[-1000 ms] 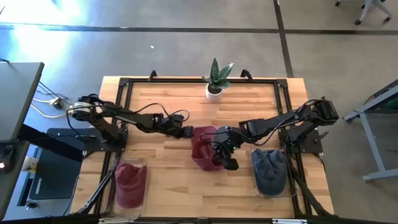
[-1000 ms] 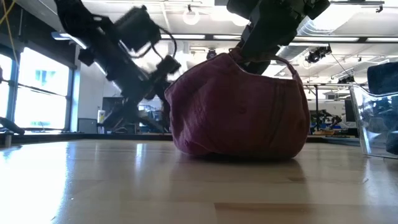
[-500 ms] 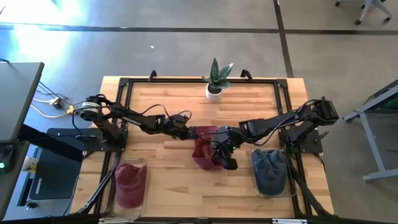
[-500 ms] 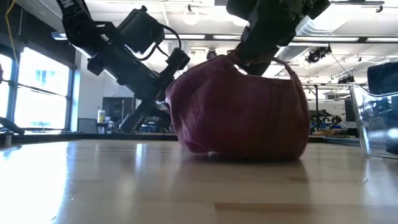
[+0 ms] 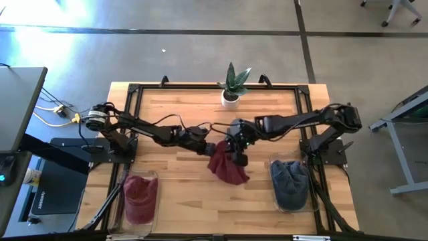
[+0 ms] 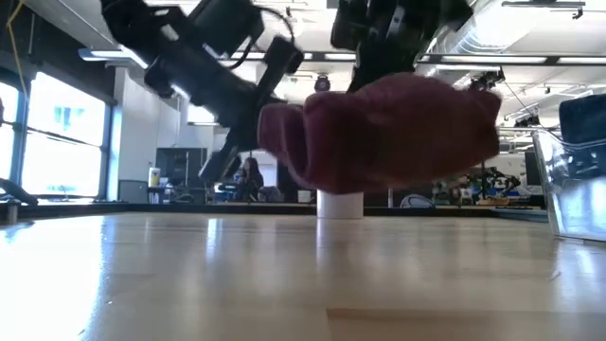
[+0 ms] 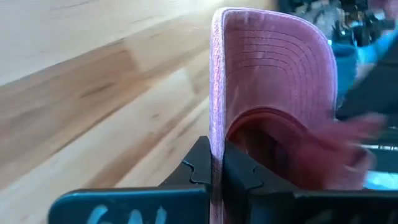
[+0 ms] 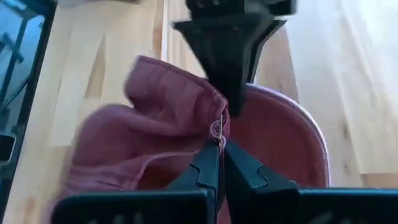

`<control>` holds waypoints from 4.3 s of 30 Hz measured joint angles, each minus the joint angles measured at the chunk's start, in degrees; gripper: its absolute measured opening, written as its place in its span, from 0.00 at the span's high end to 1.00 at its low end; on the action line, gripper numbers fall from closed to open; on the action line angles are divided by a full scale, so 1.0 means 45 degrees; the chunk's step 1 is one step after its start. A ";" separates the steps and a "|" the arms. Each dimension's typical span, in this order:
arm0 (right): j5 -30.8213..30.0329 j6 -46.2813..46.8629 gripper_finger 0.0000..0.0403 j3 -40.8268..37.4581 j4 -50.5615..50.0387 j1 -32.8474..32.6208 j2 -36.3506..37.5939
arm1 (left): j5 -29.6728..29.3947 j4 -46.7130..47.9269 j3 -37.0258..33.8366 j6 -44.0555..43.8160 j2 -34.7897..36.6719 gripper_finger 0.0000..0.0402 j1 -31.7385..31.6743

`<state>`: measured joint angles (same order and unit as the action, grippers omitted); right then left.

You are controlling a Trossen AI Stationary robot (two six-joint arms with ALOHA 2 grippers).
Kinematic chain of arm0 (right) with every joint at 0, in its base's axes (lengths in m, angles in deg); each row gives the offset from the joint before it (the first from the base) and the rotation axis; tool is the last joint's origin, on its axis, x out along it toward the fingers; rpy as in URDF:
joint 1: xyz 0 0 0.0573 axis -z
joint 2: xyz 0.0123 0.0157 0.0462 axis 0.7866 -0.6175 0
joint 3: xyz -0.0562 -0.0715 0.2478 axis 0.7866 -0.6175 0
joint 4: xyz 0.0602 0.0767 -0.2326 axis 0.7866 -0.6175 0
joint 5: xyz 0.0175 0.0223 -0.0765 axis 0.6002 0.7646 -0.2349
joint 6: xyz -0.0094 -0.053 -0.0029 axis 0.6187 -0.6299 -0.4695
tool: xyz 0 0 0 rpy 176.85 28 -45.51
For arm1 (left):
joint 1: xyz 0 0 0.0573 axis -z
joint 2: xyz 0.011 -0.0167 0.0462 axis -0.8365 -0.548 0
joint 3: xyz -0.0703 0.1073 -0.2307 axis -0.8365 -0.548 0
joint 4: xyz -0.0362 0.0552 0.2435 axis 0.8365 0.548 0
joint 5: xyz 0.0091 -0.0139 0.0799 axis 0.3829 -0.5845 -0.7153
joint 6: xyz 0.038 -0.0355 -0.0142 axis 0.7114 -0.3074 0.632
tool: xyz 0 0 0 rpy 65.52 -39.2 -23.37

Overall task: Pick & Place hat
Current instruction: Put the red cap into the left transparent bin

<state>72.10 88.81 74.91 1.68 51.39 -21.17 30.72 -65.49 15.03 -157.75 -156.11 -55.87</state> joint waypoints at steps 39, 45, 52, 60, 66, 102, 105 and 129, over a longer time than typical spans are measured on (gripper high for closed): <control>-0.0447 0.4175 0.92 -0.0587 0.0768 -0.2846 -0.1075 | -0.0736 0.4237 0.1690 -0.0643 0.0005 0.99 0.0224; -0.1114 0.4698 0.95 -0.0621 0.0132 -0.2742 -0.2082 | 0.0026 0.4131 0.1845 -0.0606 0.0005 0.99 0.0219; -0.3872 0.6337 0.99 -0.0563 -0.2606 -0.2742 -0.2003 | 0.0303 0.4142 0.1913 -0.0363 0.0005 0.99 0.0472; -0.2914 0.5562 0.97 0.0090 -0.3056 -0.2704 -0.0969 | 0.0057 0.4737 0.1913 -0.0255 0.0005 0.99 0.0287; -0.1981 0.4508 0.99 0.0212 -0.0307 -0.2849 -0.0608 | -0.0061 0.5077 0.1913 -0.0281 0.0005 0.99 0.0183; -0.1424 0.4925 0.62 0.0238 -0.2347 -0.2762 0.0701 | 0.2042 0.4946 0.1904 0.0757 0.0112 0.99 0.0136; -0.1261 0.4600 0.46 0.0233 -0.4043 -0.3202 0.0999 | 0.1792 0.5097 0.1904 0.0753 0.0112 0.99 0.0132; -0.6926 0.6161 0.55 0.0214 -0.3869 -0.6099 -0.2193 | 0.1962 0.4985 0.1904 0.0672 0.0112 0.99 0.0127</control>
<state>40.93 116.53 75.87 -15.73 23.95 -31.04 39.55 -43.06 23.59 -154.73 -155.61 -55.30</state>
